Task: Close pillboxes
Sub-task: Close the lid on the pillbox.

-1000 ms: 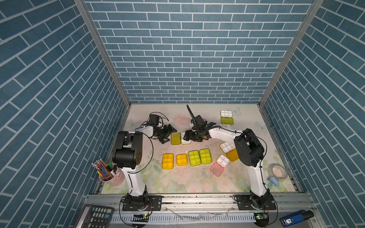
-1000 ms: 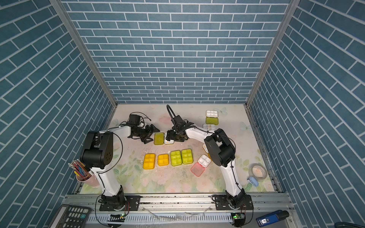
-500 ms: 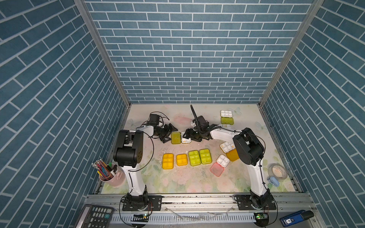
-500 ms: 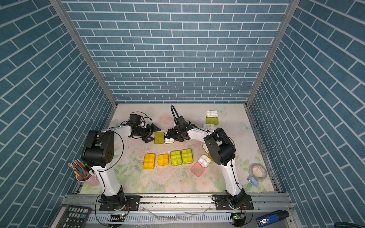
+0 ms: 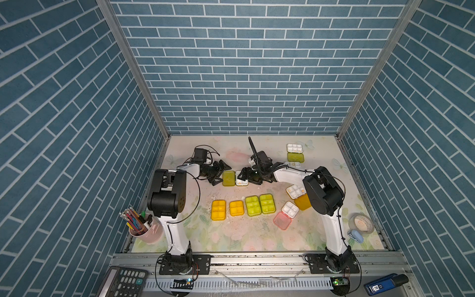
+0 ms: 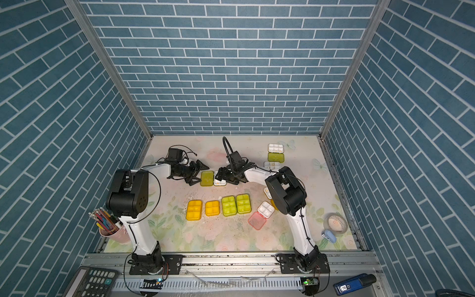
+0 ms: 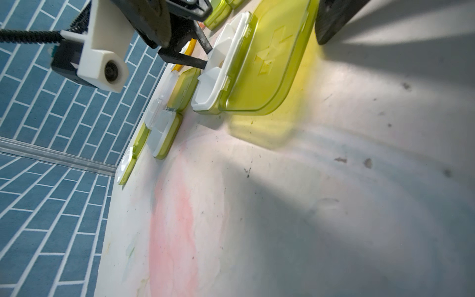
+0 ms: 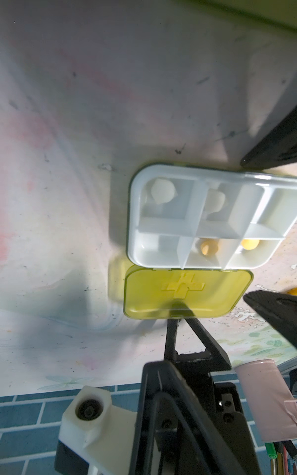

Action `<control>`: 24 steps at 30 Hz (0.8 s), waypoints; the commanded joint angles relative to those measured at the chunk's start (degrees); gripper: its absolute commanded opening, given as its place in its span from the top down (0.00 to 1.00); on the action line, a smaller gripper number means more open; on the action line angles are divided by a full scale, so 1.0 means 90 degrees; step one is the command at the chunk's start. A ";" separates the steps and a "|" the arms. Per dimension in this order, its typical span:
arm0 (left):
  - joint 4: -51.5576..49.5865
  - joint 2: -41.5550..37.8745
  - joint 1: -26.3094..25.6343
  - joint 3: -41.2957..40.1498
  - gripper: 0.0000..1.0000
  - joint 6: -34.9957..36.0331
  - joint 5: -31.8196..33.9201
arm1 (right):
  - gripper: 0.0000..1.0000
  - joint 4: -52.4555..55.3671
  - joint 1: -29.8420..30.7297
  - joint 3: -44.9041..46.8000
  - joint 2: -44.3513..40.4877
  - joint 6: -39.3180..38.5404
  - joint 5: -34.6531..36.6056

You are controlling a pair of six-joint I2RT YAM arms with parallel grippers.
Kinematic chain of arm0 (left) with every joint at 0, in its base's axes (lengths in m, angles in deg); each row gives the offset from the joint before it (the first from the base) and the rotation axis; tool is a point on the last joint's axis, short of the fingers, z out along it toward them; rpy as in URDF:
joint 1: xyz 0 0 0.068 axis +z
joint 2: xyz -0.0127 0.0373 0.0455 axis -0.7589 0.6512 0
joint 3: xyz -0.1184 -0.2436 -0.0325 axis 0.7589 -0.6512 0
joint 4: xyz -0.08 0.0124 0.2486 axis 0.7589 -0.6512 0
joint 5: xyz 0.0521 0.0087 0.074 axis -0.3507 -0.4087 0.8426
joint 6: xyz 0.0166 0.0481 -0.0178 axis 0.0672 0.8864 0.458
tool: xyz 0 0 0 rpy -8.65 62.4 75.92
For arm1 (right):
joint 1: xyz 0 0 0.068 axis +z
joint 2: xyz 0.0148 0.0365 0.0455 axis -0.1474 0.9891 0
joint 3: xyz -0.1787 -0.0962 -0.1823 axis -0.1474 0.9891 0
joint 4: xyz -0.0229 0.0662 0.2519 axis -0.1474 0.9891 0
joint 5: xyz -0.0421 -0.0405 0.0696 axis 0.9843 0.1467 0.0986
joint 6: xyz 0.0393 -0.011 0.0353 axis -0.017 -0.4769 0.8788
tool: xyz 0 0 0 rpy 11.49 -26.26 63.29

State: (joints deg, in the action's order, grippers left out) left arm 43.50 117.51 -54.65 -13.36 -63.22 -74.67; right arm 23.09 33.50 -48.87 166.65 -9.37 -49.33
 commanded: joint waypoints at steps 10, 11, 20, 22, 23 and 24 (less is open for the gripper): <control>0.0214 -0.0230 -0.0036 -0.0129 0.12 -0.0148 -0.0258 | 0.25 0.0147 0.0015 -0.0061 0.0073 0.0029 -0.0153; 0.0333 -0.0289 -0.0065 -0.0178 0.12 -0.0214 -0.0283 | 0.25 0.0078 0.0014 -0.0029 0.0041 0.0067 -0.0202; 0.0634 -0.0564 -0.0375 -0.0191 0.12 -0.0235 -0.0357 | 0.25 -0.0822 -0.0073 0.0299 -0.0154 0.0609 -0.0692; 0.0777 -0.0524 -0.0407 -0.0211 0.12 -0.0336 -0.0409 | 0.25 -0.0982 -0.0108 0.0505 -0.0335 0.0686 -0.0596; 0.0844 -0.0494 -0.0419 -0.0226 0.12 -0.0387 -0.0434 | 0.25 -0.0968 -0.0115 0.0615 -0.0475 0.0671 -0.0473; 0.0896 -0.0476 -0.0443 -0.0236 0.12 -0.0424 -0.0442 | 0.25 -0.0962 -0.0128 0.0717 -0.0592 0.0652 -0.0354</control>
State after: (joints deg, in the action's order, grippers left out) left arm 49.31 113.14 -58.23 -14.67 -66.04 -77.55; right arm 16.47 32.93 -44.39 165.42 -5.85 -53.33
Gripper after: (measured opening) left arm 0.878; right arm 0.747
